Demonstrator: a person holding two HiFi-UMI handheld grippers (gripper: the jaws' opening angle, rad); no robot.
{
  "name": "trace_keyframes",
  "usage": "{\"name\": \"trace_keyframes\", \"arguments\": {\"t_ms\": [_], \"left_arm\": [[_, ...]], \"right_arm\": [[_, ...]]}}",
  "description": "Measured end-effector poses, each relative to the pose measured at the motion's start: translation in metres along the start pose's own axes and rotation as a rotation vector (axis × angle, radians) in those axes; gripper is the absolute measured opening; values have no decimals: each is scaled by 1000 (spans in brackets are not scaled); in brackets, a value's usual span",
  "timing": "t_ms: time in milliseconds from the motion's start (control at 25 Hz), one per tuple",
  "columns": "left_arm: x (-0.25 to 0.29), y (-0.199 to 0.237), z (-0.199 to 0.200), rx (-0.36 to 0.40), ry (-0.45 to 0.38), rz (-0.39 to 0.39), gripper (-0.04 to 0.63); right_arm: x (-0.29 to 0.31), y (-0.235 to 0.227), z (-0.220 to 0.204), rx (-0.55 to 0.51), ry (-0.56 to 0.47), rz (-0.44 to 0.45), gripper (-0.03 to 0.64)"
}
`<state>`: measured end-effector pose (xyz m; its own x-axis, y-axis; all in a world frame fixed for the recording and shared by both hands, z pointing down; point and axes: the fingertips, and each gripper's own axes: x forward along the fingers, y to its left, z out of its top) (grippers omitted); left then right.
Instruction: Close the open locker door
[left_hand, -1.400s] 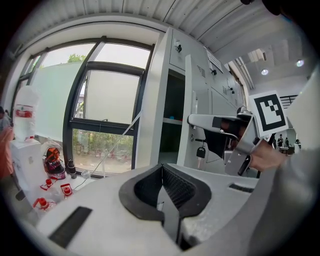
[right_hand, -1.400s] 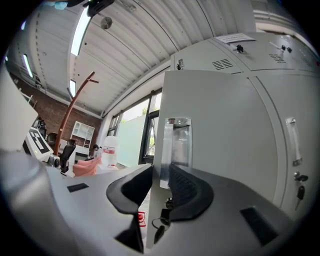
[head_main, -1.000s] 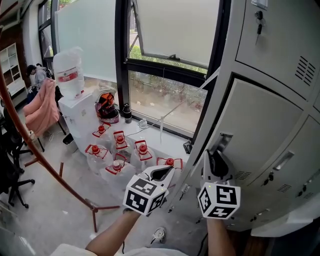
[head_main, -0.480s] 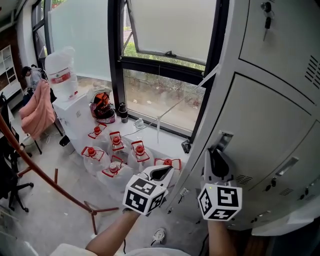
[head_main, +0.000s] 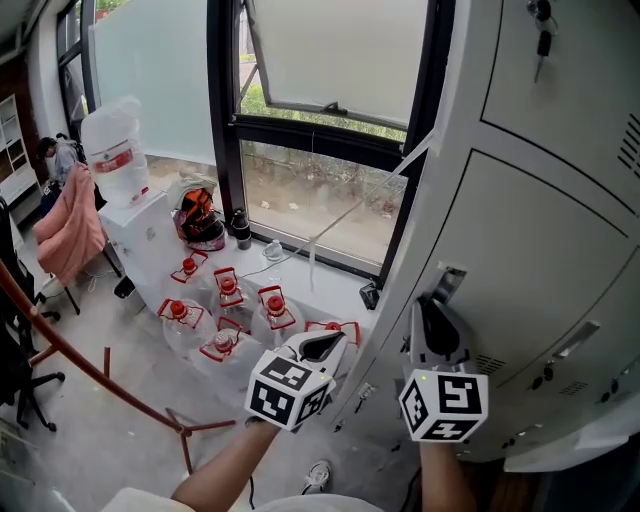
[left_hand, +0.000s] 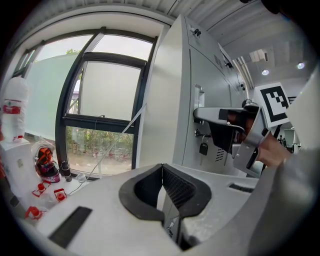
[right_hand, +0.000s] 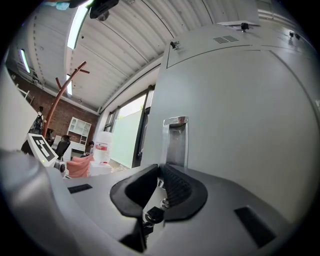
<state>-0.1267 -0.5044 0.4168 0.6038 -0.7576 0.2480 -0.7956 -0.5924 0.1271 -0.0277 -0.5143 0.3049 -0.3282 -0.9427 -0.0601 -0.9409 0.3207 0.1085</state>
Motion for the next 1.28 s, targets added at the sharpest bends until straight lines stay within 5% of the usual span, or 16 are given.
{"name": "trace_keyframes", "arguments": {"t_ms": [760, 1280], "left_arm": [[-7, -10, 15, 36, -26, -16, 8], [-42, -16, 5, 40, -22, 2, 8]], "right_arm": [[0, 2, -2, -6, 12, 83, 38], [-1, 1, -3, -14, 25, 57, 38]]}}
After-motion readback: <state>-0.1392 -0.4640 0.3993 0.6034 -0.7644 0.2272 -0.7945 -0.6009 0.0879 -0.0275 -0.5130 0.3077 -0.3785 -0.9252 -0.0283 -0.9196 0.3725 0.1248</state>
